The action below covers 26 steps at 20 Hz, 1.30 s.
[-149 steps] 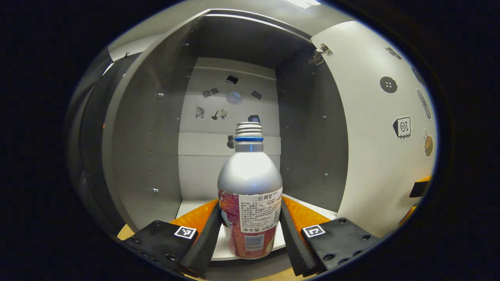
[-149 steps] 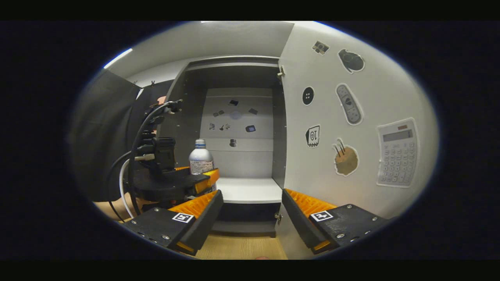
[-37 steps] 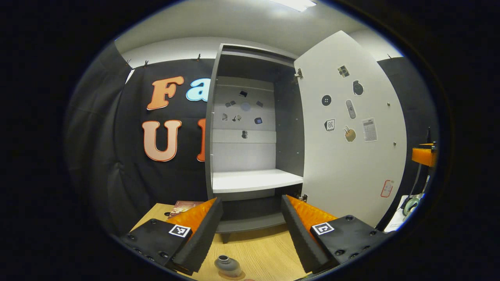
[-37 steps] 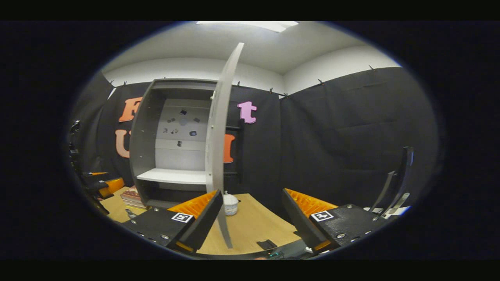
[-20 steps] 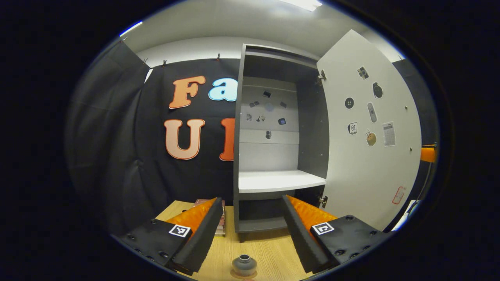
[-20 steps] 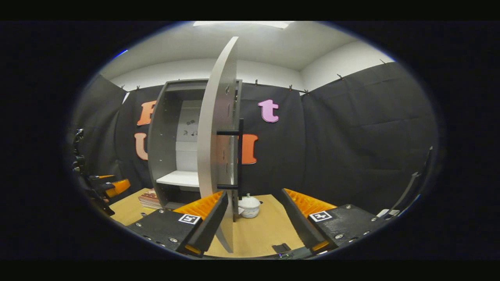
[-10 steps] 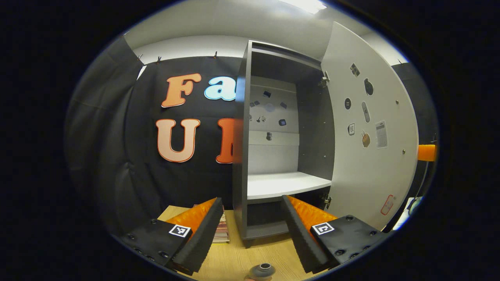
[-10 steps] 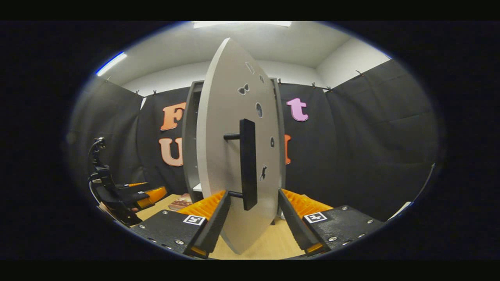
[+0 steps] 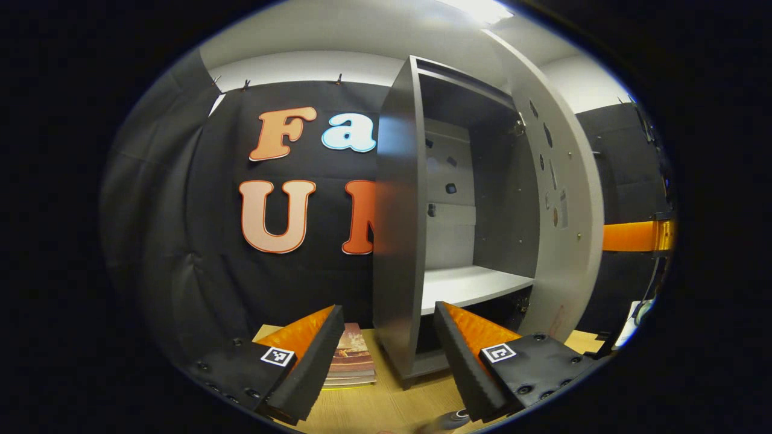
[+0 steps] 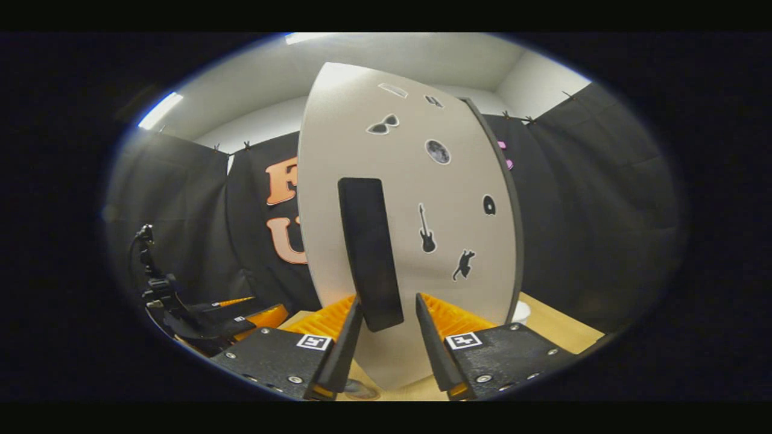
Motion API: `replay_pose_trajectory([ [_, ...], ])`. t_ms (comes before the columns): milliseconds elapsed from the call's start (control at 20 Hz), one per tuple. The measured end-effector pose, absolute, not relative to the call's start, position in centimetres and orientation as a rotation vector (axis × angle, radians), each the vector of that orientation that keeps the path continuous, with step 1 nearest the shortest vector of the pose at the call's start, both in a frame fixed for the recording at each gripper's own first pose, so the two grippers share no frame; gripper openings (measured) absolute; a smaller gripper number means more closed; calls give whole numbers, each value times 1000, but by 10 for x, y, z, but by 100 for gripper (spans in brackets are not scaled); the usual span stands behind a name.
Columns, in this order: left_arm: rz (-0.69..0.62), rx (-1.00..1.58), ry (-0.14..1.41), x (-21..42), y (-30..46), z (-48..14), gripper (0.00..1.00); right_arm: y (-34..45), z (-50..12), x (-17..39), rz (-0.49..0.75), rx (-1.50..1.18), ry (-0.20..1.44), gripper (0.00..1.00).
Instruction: Open the cabinet door with the right hand, grasp the bottle in the cabinet with the left hand and place it on the coaster, then close the cabinet door with the right hand.
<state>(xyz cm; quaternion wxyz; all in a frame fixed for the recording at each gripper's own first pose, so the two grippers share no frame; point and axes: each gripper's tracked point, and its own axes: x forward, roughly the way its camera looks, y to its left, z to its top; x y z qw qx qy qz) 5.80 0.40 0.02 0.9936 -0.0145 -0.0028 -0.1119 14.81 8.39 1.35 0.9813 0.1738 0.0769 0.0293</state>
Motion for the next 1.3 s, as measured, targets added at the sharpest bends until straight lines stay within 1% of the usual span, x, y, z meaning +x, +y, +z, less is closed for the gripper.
replay_pose_trajectory([
  [50,-215,-28,-3,59,9,0,97,89,12,154,71,366,160,51],
  [150,-194,-34,-2,64,18,0,95,97,11,162,85,384,166,39],
  [200,-184,-39,1,66,21,0,95,99,9,168,95,370,172,37],
  [250,-175,-44,5,69,22,-2,97,101,9,173,105,351,173,37],
  [300,-164,-46,9,71,24,-3,95,104,10,176,114,333,176,37],
  [550,-105,-50,9,87,36,-6,95,116,3,199,172,320,181,37],
  [650,-84,-58,13,89,37,-9,95,120,5,207,188,325,175,40],
  [700,-74,-61,18,91,38,-11,95,121,6,211,186,324,170,37],
  [1000,-35,-65,33,98,41,-19,95,122,2,235,178,279,161,37],
  [1050,-31,-67,34,99,40,-21,95,123,2,237,180,287,161,35],
  [1100,-28,-69,33,100,39,-21,97,124,2,237,183,294,160,40],
  [1150,-25,-68,34,97,35,-21,97,125,2,239,184,299,158,37],
  [1300,-18,-65,37,100,35,-24,97,126,1,245,188,305,156,37],
])
